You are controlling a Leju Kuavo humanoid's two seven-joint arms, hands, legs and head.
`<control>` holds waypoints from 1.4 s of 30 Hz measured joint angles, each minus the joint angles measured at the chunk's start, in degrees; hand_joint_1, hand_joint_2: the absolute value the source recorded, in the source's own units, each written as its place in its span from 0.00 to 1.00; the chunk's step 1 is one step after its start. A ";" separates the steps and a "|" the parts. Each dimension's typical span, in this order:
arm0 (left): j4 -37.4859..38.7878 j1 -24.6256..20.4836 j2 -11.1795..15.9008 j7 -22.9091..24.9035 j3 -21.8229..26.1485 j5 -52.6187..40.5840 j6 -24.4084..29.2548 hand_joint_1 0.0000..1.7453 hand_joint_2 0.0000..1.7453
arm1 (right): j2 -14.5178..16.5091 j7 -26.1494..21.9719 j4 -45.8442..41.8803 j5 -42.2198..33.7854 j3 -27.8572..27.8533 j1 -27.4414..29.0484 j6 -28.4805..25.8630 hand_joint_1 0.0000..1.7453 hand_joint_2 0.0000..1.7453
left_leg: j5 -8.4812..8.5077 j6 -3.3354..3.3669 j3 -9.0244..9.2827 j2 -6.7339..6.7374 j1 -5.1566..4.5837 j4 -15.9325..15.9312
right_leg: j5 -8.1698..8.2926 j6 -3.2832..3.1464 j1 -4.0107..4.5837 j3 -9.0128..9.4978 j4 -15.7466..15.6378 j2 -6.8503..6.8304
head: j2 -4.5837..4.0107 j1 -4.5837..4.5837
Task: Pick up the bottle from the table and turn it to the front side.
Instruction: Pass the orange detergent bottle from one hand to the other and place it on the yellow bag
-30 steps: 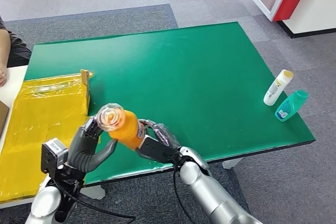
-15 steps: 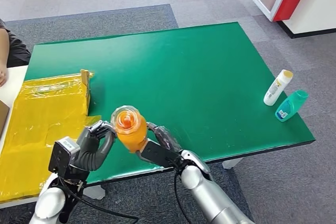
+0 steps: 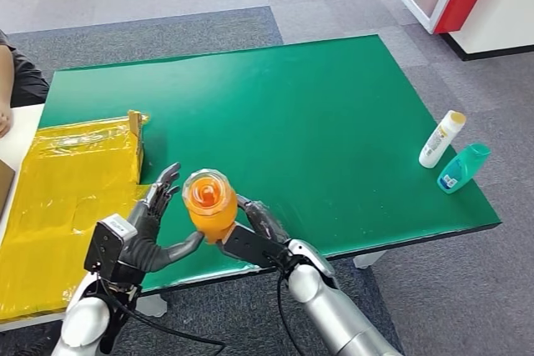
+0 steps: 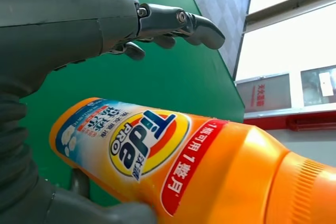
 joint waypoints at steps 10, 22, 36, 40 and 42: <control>0.02 -0.41 0.75 -4.39 -0.19 2.50 -3.81 0.00 1.00 | 0.00 0.09 1.30 1.34 0.17 -1.38 -0.19 1.00 1.00 | 0.01 0.00 0.00 0.00 0.00 0.00 | 0.00 0.00 0.00 0.00 0.00 0.00 | 0.00 -0.01; 0.05 -0.89 1.52 -4.07 -1.12 1.70 -2.98 0.00 1.00 | 0.25 0.08 3.33 2.00 0.68 -1.68 -0.35 1.00 1.00 | 0.00 0.00 0.00 0.00 0.00 0.00 | 0.00 0.00 0.00 0.00 0.00 0.00 | 0.00 0.00; 1.03 -1.21 2.30 -2.34 -2.61 -0.53 -1.85 1.00 1.00 | 0.31 0.72 3.50 4.25 3.55 -1.71 -1.04 1.00 1.00 | 0.00 0.00 0.00 0.00 0.00 0.00 | 0.00 0.00 0.00 -0.01 0.00 0.00 | 0.00 0.00; 1.24 -1.45 2.48 -2.34 -2.70 -0.66 -1.79 1.00 1.00 | 0.31 0.76 3.50 4.33 3.80 -1.65 -1.05 1.00 1.00 | 0.00 0.00 0.00 0.01 0.00 0.00 | 0.00 0.00 0.00 -0.01 0.00 0.00 | 0.00 -0.01; 1.31 -1.62 2.58 -2.34 -2.70 -0.67 -1.76 1.00 1.00 | 0.31 0.75 3.50 4.34 4.03 -1.61 -1.05 1.00 1.00 | 0.00 0.00 0.00 0.01 0.00 0.00 | 0.00 0.00 0.00 -0.01 0.00 0.00 | 0.00 -0.01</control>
